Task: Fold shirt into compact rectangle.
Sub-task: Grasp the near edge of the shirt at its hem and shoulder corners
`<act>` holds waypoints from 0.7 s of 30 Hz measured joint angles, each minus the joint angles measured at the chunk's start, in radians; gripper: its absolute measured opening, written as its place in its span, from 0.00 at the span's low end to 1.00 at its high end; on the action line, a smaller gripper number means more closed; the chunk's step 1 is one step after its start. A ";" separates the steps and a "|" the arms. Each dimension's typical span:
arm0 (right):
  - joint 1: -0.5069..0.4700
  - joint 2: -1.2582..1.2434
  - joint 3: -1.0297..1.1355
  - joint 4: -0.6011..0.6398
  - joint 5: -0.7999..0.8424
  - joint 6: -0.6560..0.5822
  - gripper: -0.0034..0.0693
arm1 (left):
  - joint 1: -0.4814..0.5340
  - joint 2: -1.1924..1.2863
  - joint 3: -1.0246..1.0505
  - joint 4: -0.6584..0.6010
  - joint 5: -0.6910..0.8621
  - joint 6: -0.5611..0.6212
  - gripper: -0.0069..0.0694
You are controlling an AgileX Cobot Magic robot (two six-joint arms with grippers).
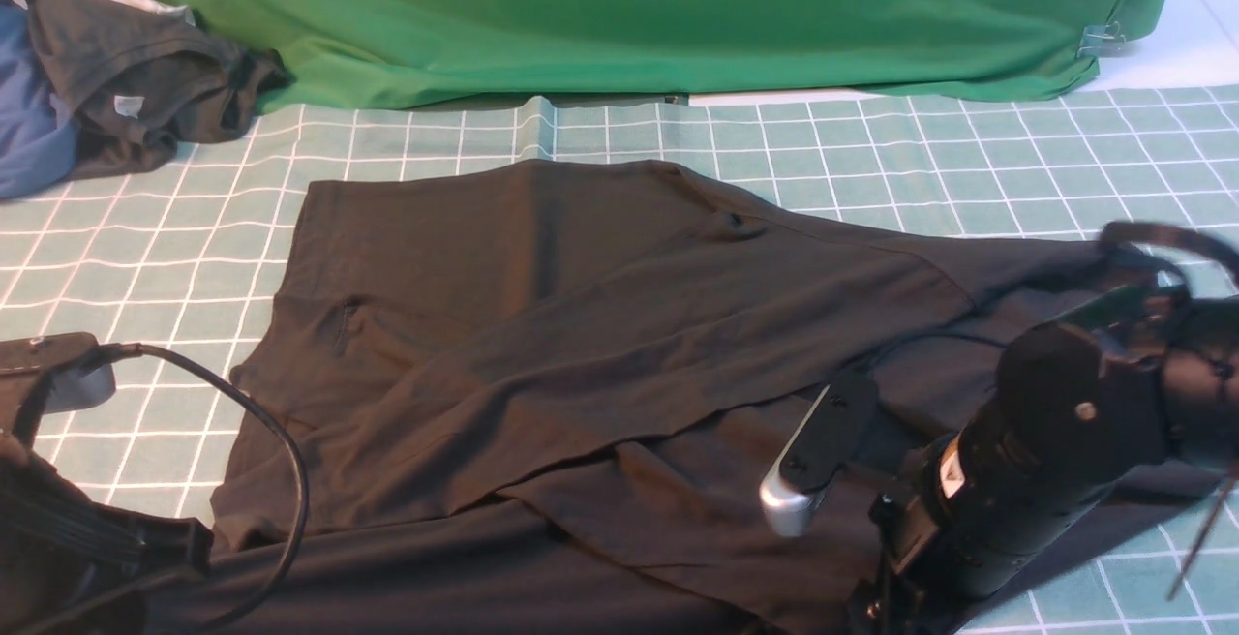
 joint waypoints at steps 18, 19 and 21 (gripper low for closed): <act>0.030 -0.125 0.000 -0.056 0.067 0.059 0.10 | 0.001 0.000 -0.055 -0.079 0.006 0.032 0.10; 0.030 -0.155 0.000 -0.061 0.079 0.061 0.10 | 0.001 0.000 -0.072 -0.079 0.012 0.030 0.10; 0.030 -0.210 -0.004 -0.068 0.105 0.063 0.09 | 0.001 0.000 -0.130 -0.079 0.017 0.022 0.10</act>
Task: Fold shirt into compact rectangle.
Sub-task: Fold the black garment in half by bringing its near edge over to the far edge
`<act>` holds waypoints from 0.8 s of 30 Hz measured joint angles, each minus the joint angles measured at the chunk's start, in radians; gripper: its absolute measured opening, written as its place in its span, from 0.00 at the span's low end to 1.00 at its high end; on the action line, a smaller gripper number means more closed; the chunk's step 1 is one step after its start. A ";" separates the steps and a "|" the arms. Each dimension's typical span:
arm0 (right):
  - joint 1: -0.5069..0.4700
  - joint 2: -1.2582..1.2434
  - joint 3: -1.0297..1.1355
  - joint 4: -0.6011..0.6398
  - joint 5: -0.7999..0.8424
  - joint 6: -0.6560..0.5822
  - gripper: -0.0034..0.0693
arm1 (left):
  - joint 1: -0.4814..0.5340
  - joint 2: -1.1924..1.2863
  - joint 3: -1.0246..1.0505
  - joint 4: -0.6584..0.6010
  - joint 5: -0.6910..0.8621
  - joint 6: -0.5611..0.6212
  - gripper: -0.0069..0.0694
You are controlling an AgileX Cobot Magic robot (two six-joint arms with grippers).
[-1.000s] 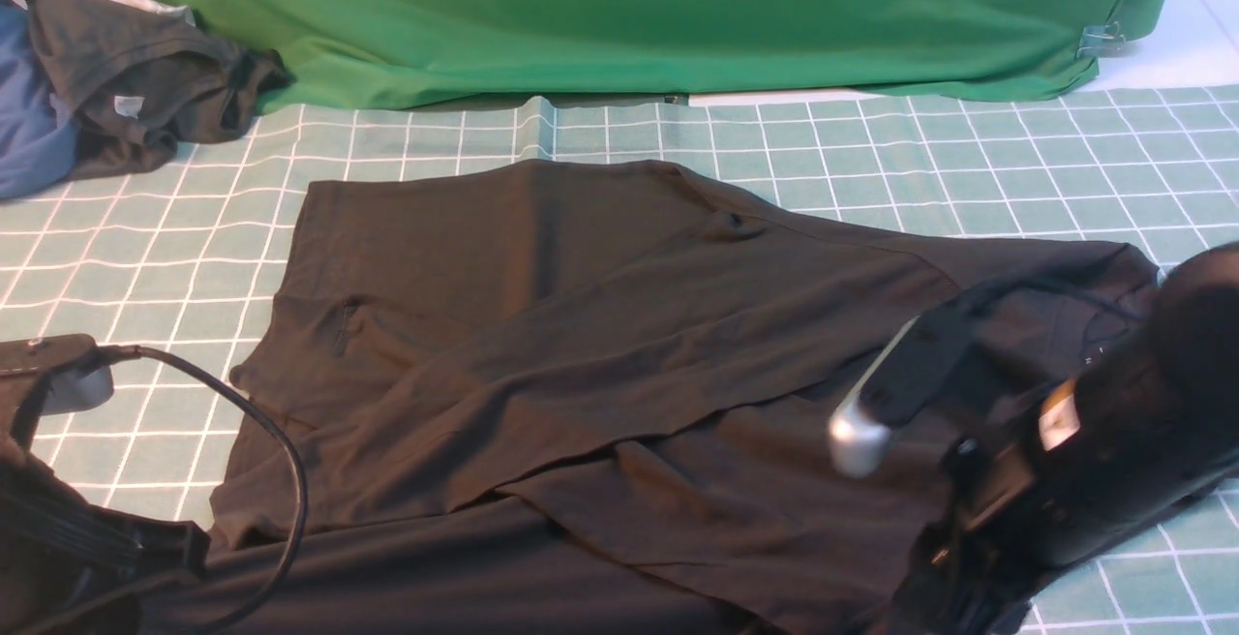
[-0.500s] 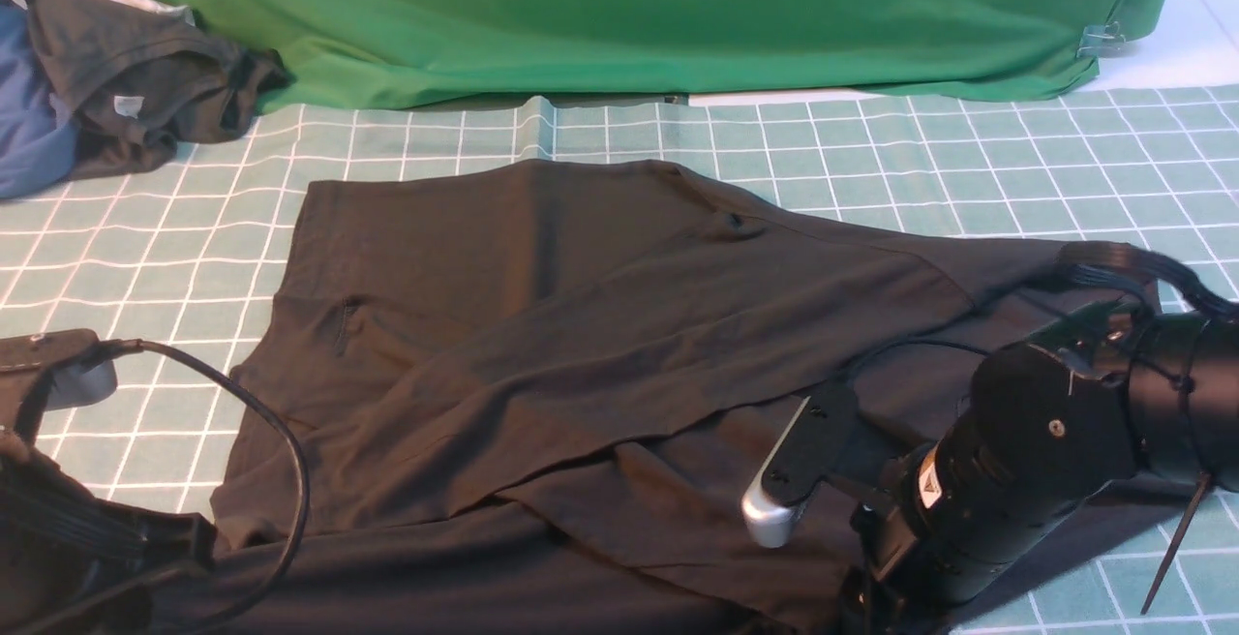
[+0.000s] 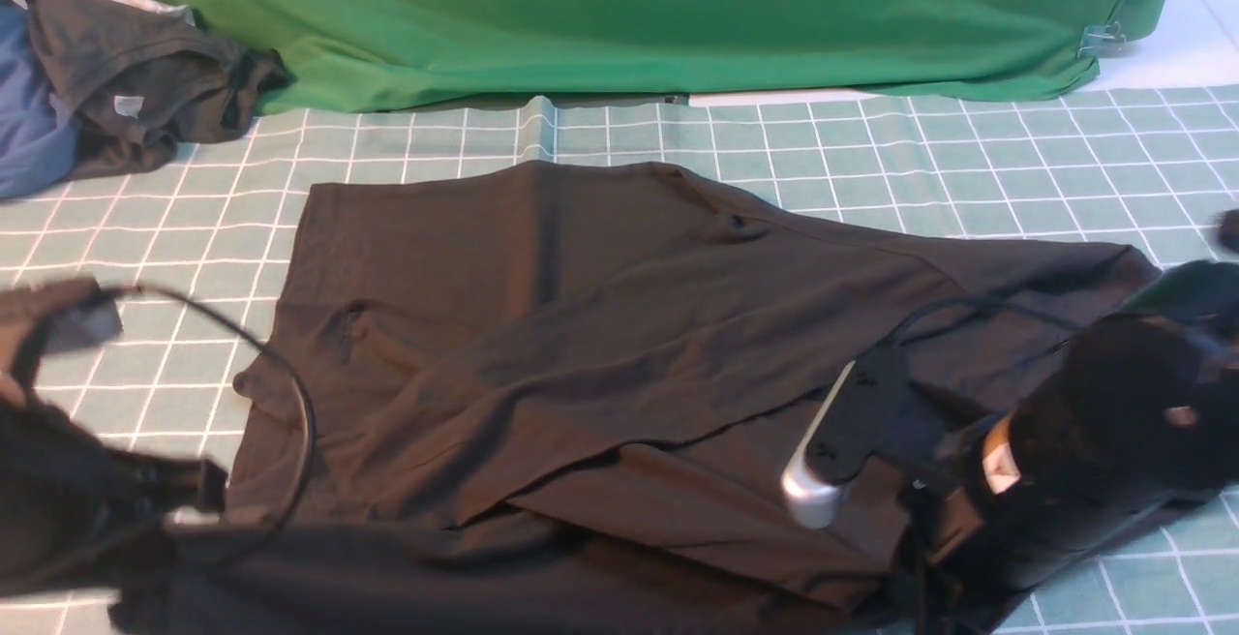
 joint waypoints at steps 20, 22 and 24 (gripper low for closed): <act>-0.235 0.171 -0.384 -0.022 0.044 -0.031 0.09 | 0.020 0.425 -0.405 -0.060 -0.131 -0.073 0.10; -0.254 0.227 -0.453 -0.023 0.046 -0.036 0.09 | 0.045 0.499 -0.494 -0.060 -0.132 -0.073 0.10; -0.262 0.260 -0.497 -0.023 0.047 -0.037 0.09 | 0.058 0.531 -0.535 -0.061 -0.132 -0.073 0.10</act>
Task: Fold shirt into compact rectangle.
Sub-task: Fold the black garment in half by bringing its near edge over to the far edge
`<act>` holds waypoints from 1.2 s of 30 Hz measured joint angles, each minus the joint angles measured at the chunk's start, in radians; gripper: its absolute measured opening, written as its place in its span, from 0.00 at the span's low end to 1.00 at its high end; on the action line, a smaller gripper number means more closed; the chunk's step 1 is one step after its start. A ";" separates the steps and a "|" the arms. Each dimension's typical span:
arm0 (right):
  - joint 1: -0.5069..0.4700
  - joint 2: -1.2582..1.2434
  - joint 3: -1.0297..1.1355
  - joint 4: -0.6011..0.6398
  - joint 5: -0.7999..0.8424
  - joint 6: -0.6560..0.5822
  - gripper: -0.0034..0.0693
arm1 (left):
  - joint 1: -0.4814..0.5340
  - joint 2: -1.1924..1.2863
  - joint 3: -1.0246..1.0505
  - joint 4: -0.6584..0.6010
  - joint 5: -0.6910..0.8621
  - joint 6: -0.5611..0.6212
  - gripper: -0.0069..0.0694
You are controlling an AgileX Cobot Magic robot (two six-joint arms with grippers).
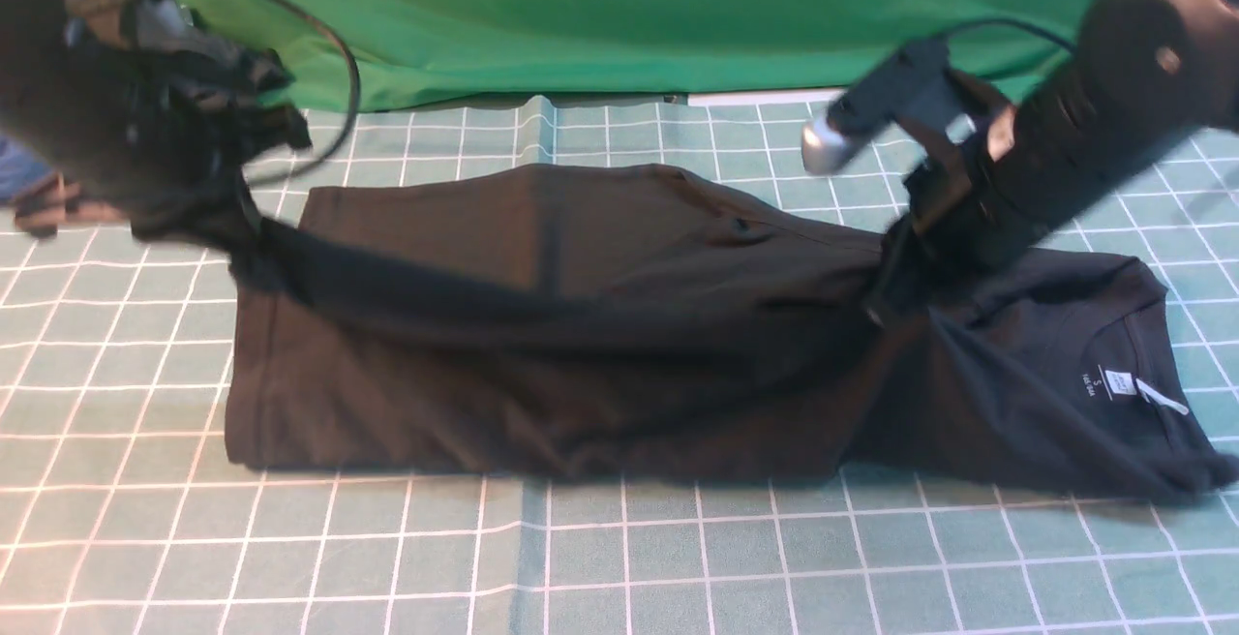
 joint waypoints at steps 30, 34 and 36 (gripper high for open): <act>-0.067 0.593 -0.637 -0.002 -0.163 -0.001 0.22 | 0.101 0.574 -0.610 -0.059 -0.026 -0.022 0.21; -0.067 0.593 -0.638 -0.003 -0.207 0.003 0.44 | 0.101 0.579 -0.610 -0.054 -0.031 -0.024 0.40; -0.067 0.588 -0.638 -0.003 -0.213 0.008 0.52 | 0.103 0.571 -0.610 -0.047 -0.036 -0.024 0.52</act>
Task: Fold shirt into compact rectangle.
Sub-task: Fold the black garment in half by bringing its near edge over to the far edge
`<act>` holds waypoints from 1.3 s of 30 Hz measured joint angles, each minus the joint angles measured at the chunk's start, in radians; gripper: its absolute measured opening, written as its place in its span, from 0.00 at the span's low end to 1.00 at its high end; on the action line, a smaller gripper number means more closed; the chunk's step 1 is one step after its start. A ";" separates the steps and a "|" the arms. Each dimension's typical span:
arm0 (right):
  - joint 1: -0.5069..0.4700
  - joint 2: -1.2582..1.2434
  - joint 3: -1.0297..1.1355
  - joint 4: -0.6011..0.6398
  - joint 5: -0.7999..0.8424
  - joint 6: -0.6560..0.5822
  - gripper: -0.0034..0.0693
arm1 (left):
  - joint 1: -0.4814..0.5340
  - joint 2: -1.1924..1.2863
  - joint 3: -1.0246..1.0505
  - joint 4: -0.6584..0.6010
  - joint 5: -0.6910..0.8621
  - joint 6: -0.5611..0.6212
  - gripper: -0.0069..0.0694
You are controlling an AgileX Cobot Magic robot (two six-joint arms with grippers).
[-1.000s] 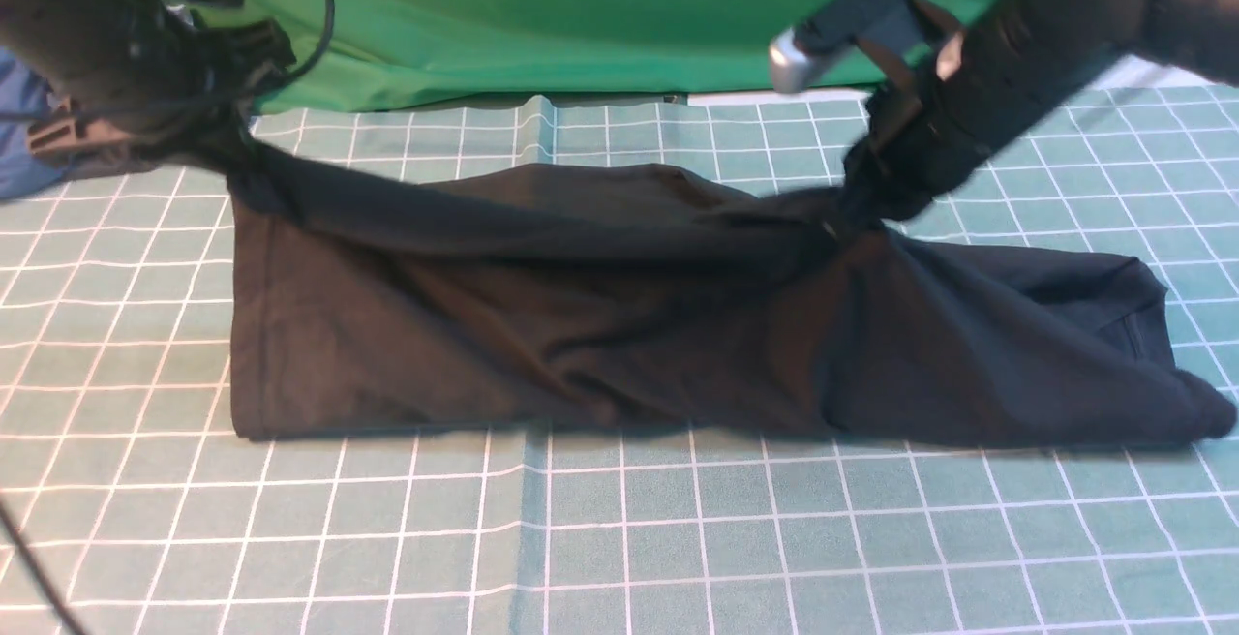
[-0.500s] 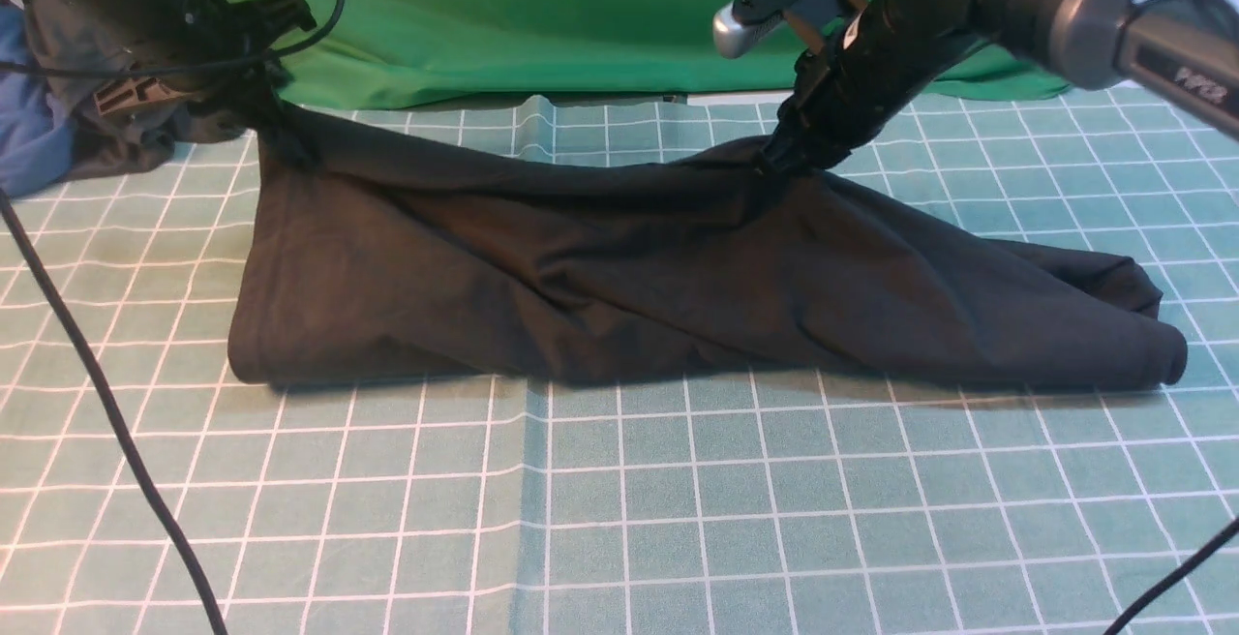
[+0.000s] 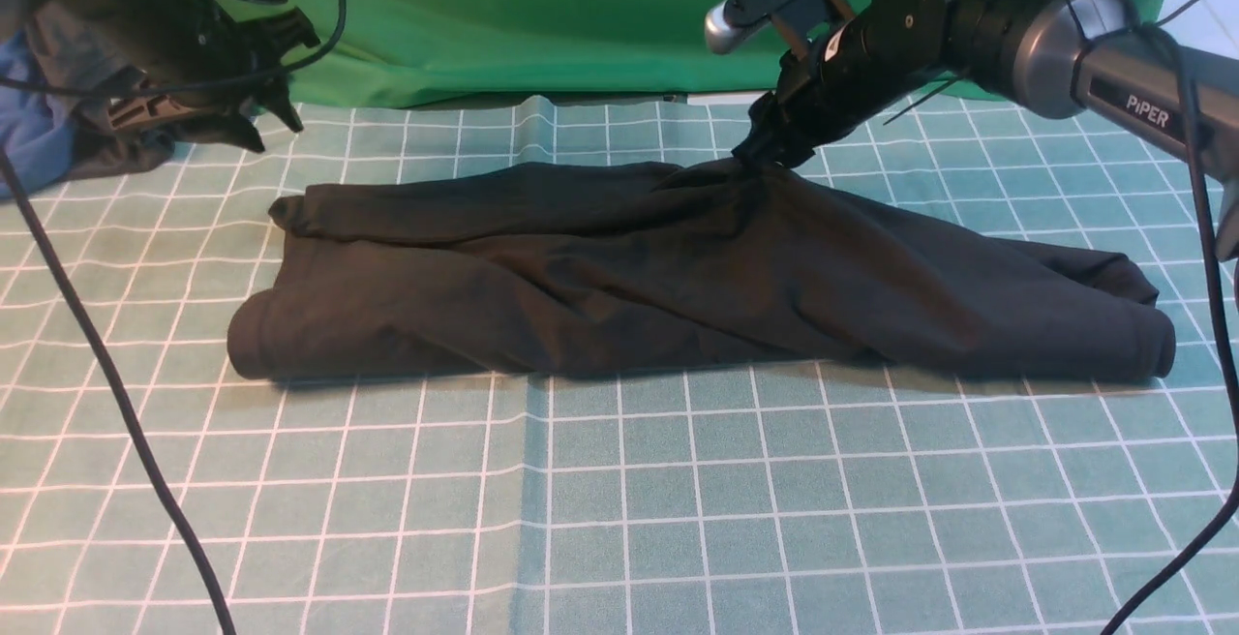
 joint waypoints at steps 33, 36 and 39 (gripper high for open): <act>-0.018 -0.284 -0.059 -0.028 0.410 0.054 0.08 | -0.384 0.180 -0.006 0.024 -0.128 0.178 0.10; -0.018 -0.284 -0.059 -0.026 0.411 0.054 0.08 | -0.360 0.191 -0.006 0.021 -0.242 0.141 0.10; -0.018 -0.284 -0.059 -0.026 0.423 0.054 0.08 | -0.327 0.194 -0.033 0.003 -0.280 0.089 0.10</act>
